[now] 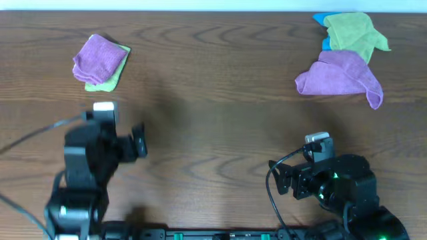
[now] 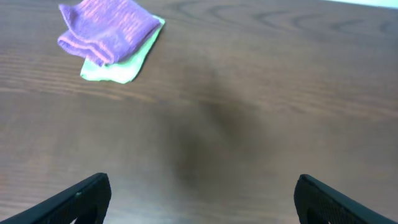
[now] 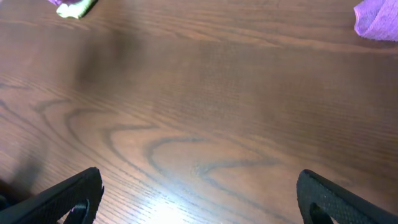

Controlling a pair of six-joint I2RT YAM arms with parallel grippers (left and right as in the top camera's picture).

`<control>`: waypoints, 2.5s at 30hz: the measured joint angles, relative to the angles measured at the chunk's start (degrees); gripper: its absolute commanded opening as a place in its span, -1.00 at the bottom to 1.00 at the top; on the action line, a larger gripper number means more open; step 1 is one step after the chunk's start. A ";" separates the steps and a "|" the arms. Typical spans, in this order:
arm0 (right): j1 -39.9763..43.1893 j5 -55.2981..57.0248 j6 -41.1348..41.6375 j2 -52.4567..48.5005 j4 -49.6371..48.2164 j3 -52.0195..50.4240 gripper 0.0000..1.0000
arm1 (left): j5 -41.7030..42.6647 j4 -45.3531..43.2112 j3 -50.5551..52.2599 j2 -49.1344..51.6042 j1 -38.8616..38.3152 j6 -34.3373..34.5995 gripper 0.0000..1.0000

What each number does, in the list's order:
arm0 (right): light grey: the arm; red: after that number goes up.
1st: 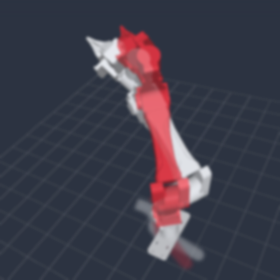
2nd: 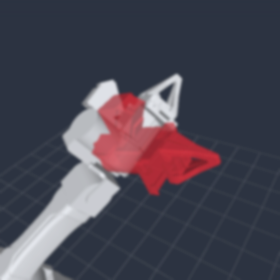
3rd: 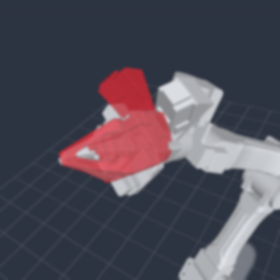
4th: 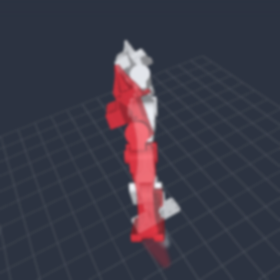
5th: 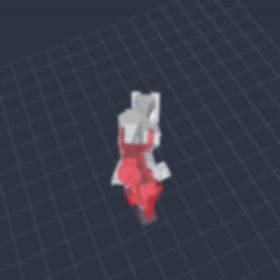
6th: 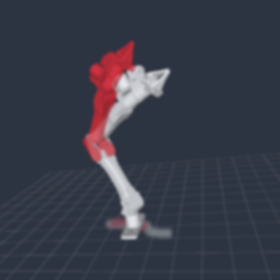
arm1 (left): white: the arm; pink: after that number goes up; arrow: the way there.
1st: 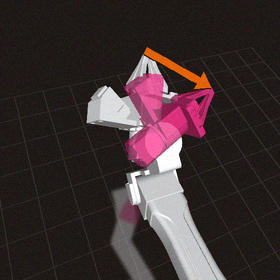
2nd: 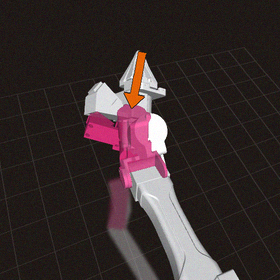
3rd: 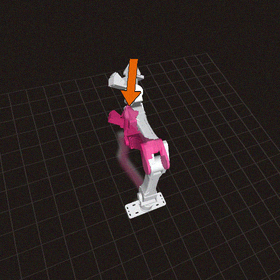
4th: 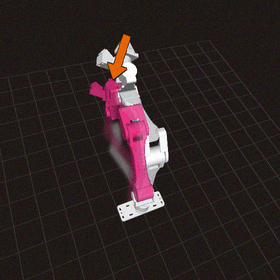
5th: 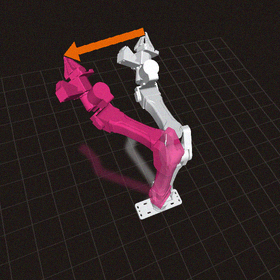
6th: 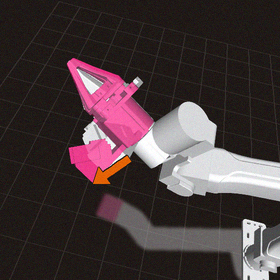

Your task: Fold the cloth

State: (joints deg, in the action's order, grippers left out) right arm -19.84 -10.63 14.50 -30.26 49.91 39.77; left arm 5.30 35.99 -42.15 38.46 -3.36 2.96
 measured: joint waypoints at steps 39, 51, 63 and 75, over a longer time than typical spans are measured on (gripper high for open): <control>0.00 -0.02 -0.02 0.00 0.00 -0.09 0.99 | -8.74 15.02 24.41 -36.35 3.96 -8.61 0.90; 0.00 -0.02 0.00 0.00 0.00 -0.09 0.98 | -8.79 12.44 26.88 -37.68 3.96 -3.17 0.91; 0.00 -0.02 0.00 0.00 0.00 -0.09 0.98 | -8.76 12.22 27.08 -37.68 3.96 -2.75 0.90; 0.00 0.63 -0.04 0.02 0.39 -0.11 0.98 | -8.76 12.22 27.08 -37.68 3.96 -2.75 0.90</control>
State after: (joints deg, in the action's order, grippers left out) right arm -19.84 -10.00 14.46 -30.24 50.30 39.66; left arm -3.46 48.21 -15.07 0.78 0.60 0.21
